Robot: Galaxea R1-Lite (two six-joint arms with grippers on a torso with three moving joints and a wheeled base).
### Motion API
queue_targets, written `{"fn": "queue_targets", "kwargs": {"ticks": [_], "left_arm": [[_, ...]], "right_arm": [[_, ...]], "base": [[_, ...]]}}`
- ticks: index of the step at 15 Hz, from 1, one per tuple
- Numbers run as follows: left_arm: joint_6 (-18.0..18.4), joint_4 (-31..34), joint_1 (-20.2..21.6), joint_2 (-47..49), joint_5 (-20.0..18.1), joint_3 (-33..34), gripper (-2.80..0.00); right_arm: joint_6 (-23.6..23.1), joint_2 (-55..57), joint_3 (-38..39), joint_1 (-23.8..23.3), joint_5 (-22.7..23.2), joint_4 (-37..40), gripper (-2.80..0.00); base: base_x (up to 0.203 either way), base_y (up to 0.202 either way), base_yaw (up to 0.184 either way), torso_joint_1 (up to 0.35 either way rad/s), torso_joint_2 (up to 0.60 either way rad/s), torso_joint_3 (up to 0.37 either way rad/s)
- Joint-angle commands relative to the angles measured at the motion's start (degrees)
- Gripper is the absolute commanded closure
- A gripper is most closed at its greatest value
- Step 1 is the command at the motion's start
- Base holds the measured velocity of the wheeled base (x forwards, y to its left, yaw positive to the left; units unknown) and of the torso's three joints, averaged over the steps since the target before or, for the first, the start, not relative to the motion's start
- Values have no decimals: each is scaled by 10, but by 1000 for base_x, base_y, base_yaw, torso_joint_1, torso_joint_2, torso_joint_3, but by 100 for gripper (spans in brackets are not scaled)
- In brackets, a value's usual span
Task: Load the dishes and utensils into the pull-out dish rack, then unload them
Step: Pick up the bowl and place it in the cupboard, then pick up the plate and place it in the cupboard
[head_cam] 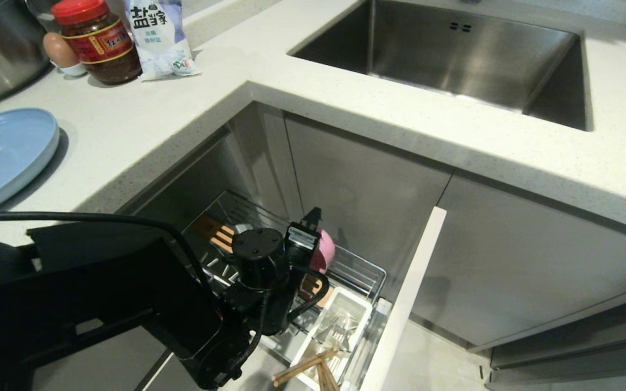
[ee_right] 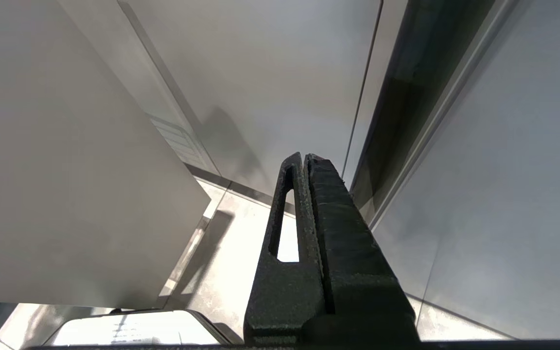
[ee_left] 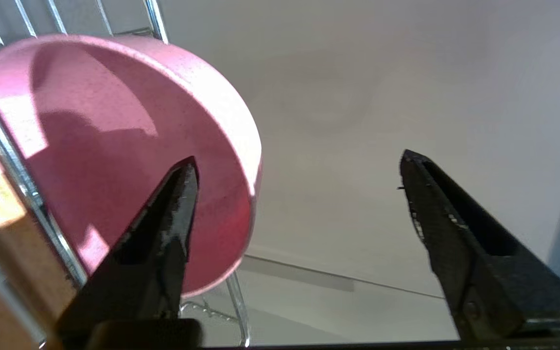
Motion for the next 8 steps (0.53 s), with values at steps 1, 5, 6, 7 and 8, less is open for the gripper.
{"fn": "queue_targets", "kwargs": {"ticks": [1, 5, 6, 7, 8], "left_arm": [[-3, 39, -8, -45, 16, -4, -280], [17, 106, -20, -92, 33, -17, -280], [27, 126, -25, -102, 38, -21, -280], [33, 155, -28, -109, 41, -28, -280], [34, 187, -31, -114, 42, -35, -280]], "right_arm": [[0, -2, 0, 0, -1, 0, 0], [0, -2, 0, 0, 0, 0, 0], [0, -2, 0, 0, 0, 0, 0], [0, -2, 0, 0, -1, 0, 0], [0, -2, 0, 0, 0, 0, 0]], "base": [[0, 0, 0, 0, 0, 0], [0, 0, 0, 0, 0, 0], [0, 0, 0, 0, 0, 0], [0, 0, 0, 0, 0, 0], [0, 0, 0, 0, 0, 0]]}}
